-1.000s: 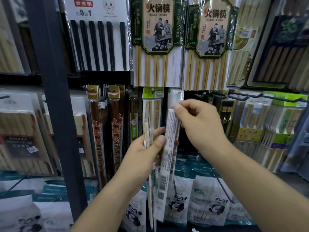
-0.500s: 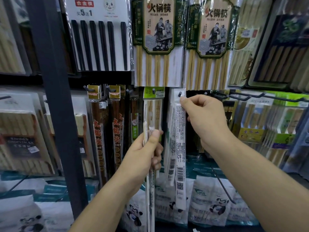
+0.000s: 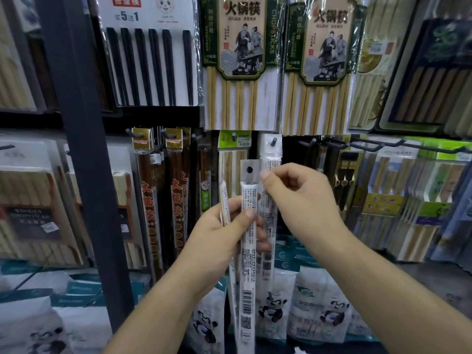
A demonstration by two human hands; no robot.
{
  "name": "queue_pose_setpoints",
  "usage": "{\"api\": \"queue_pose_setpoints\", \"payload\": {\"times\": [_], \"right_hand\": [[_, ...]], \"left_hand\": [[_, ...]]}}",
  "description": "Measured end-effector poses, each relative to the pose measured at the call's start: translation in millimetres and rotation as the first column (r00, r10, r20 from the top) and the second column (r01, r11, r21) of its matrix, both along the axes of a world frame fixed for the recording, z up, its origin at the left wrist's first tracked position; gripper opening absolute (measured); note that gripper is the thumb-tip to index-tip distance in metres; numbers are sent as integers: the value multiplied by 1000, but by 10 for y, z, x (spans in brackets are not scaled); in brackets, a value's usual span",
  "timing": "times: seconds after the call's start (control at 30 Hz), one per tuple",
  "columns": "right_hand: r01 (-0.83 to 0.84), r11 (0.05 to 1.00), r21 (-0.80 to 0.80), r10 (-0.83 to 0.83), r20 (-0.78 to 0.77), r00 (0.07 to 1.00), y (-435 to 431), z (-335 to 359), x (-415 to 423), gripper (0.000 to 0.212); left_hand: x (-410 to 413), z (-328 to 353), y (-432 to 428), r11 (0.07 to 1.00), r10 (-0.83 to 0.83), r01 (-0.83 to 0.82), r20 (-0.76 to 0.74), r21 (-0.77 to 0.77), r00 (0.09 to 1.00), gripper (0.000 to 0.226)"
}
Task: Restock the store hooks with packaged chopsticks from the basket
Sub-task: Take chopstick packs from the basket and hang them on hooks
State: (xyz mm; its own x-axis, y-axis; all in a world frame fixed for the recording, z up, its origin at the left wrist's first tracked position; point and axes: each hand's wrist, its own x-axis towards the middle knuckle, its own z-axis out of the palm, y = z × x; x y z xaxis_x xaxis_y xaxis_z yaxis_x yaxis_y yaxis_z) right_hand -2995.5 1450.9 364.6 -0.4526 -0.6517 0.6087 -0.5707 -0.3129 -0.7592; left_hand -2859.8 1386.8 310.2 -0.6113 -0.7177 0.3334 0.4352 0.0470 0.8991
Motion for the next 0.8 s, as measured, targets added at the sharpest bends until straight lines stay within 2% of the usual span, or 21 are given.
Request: {"api": "queue_pose_setpoints", "payload": {"times": [0.1,0.2,0.43,0.6,0.8], "right_hand": [[-29,999,16,30,-50,998,19,9,44,20],[-32,999,-4,32,12,999,18,77,35,21],[70,996,-59,-67,56,996,-114,287,-133,28],[86,995,-41,-82,84,993,-166,269,-177,31],[91,994,-66,-85,82,993,-175,326,-170,31]], "left_hand": [[-13,1,3,1000,16,-17,-14,-15,1000,19],[-9,3,7,1000,8,-8,-24,-13,1000,20],[-11,-24,-48,978,199,-190,104,-86,974,28],[8,-4,-36,993,111,-107,120,-42,987,42],[18,-25,-52,995,102,-98,123,-31,987,48]]}}
